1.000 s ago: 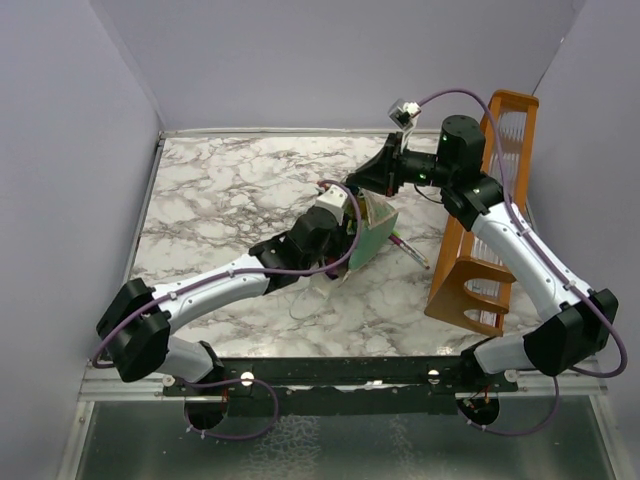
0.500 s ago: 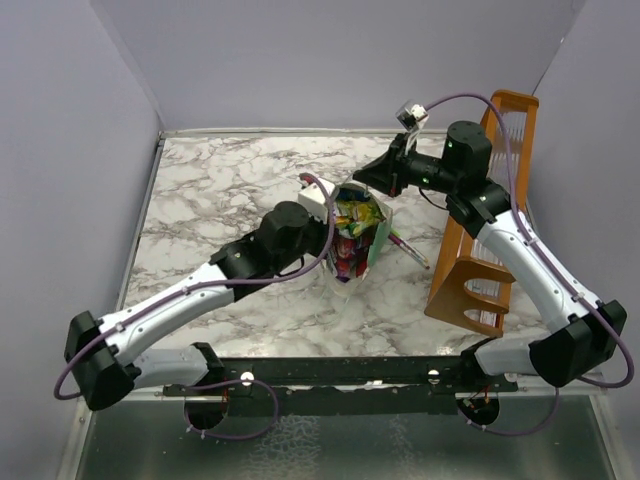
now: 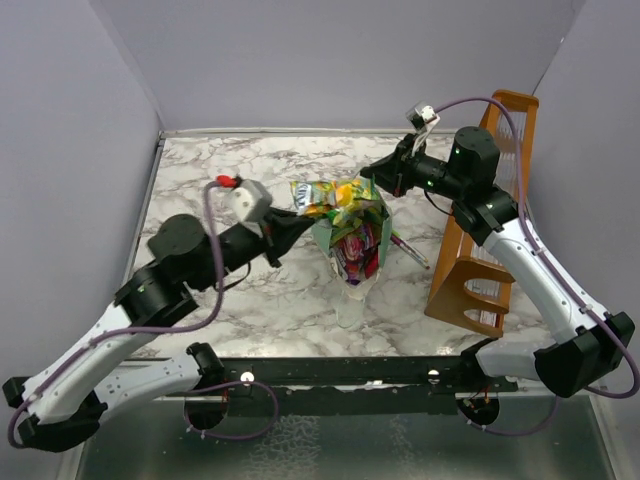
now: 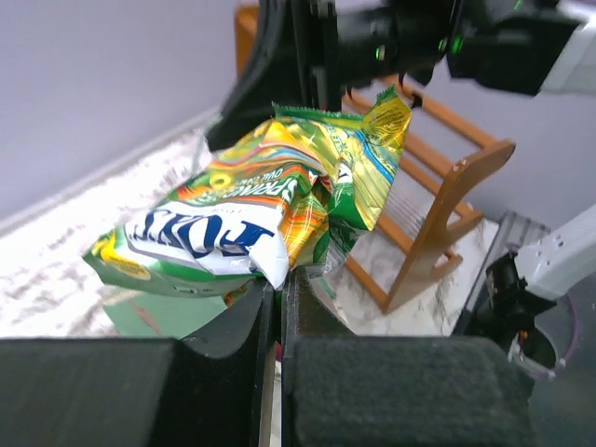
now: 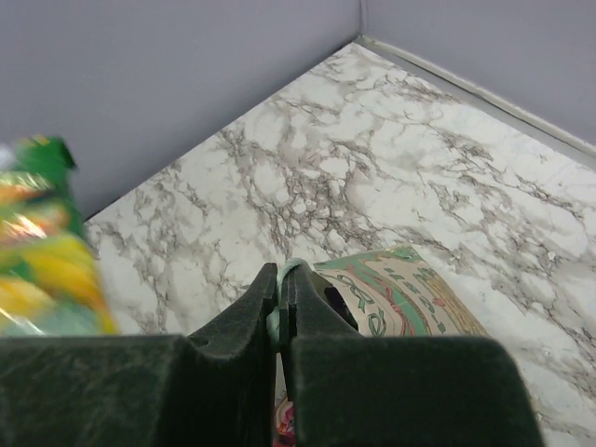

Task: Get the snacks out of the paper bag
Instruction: Place the snack at the center of the board.

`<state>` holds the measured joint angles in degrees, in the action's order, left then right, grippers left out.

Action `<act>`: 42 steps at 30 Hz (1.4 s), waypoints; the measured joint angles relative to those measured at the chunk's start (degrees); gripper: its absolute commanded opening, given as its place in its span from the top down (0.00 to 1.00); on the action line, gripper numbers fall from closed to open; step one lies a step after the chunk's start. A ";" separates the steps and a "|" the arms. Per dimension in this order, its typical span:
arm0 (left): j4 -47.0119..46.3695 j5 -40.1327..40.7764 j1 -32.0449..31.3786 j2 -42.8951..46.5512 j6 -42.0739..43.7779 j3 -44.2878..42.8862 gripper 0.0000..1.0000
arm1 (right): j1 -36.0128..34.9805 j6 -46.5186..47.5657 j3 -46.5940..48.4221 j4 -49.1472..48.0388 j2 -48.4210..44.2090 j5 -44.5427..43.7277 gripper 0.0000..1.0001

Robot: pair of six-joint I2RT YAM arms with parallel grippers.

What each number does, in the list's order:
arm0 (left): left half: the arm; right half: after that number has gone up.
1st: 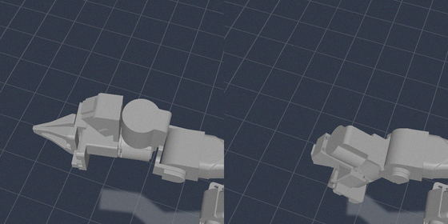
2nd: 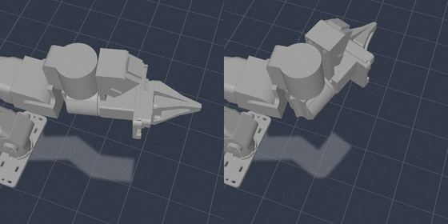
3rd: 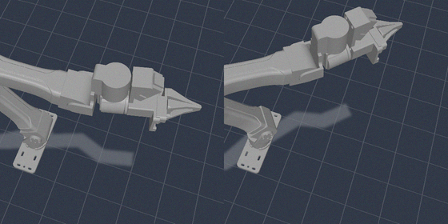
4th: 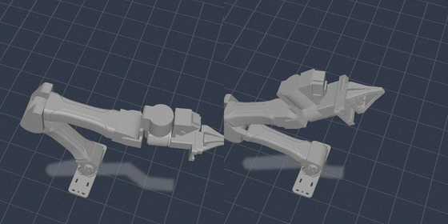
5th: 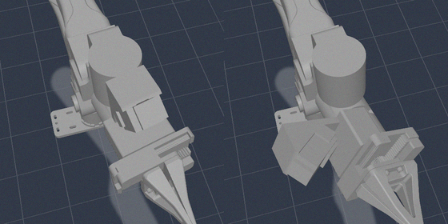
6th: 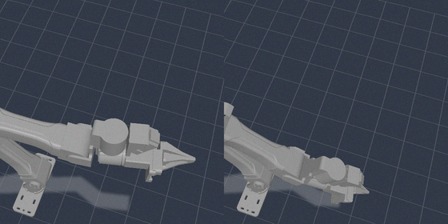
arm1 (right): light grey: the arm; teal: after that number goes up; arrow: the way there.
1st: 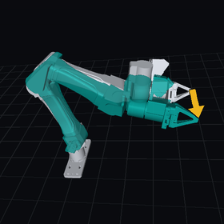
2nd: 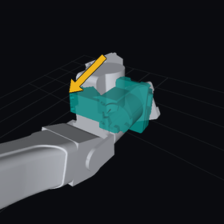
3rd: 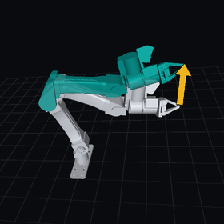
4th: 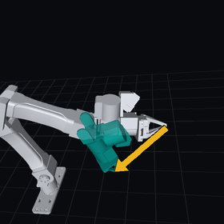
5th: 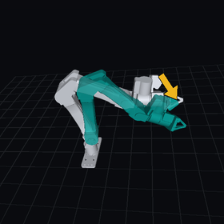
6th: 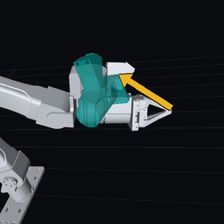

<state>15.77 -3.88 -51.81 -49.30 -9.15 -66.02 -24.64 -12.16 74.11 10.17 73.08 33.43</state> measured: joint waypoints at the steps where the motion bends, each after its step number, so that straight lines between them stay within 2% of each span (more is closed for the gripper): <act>1: 0.22 0.90 -0.02 2.36 0.70 -0.20 1.00 | -0.02 -0.02 -0.04 0.00 -0.02 -0.20 0.98; 4: 0.09 6.78 -0.04 8.24 1.60 -0.24 1.00 | 0.00 0.00 -0.15 -0.11 -0.02 -0.66 0.99; 10: -2.97 27.85 0.00 14.43 0.96 2.29 1.00 | 0.00 -0.02 -0.20 -0.39 -0.02 -0.83 0.98; 13: -2.80 38.29 0.11 12.07 0.13 4.61 1.00 | -0.02 -0.02 -0.20 -0.39 -0.02 -0.83 0.99; 16: -1.77 48.04 0.11 6.12 -1.77 6.95 1.00 | -0.02 0.00 -0.22 -0.39 -0.02 -0.85 0.99; 19: -1.09 54.36 0.33 -1.05 -4.24 10.05 1.00 | -0.02 -0.02 -0.20 -0.39 -0.02 -0.85 0.99; 22: -0.98 55.25 2.01 -7.43 -7.10 14.80 1.00 | 0.00 0.00 -0.22 -0.39 -0.02 -0.85 0.99; 24: -1.44 53.92 5.46 -10.14 -9.75 18.18 1.00 | -0.02 0.00 -0.26 -0.39 -0.02 -0.85 0.99; 27: -2.89 48.57 14.34 -13.27 -14.67 21.29 1.00 | -0.02 0.00 -0.44 -0.50 -0.02 -0.85 0.99; 31: -7.54 45.88 22.34 -17.86 -19.23 22.18 1.00 | 0.00 -0.02 -1.03 -1.25 -0.09 -0.85 0.99; 37: -20.39 45.83 26.84 -27.52 -18.75 20.81 1.00 | 0.00 -0.07 -1.66 -2.08 -0.28 -0.83 0.99; 42: -29.86 45.20 31.82 -40.96 -12.70 12.22 1.00 | 0.00 -0.07 -1.77 -2.16 -0.50 -0.83 0.99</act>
<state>-14.09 41.32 -19.99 -90.26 -21.85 -53.80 -24.64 -12.23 72.34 8.01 72.58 32.60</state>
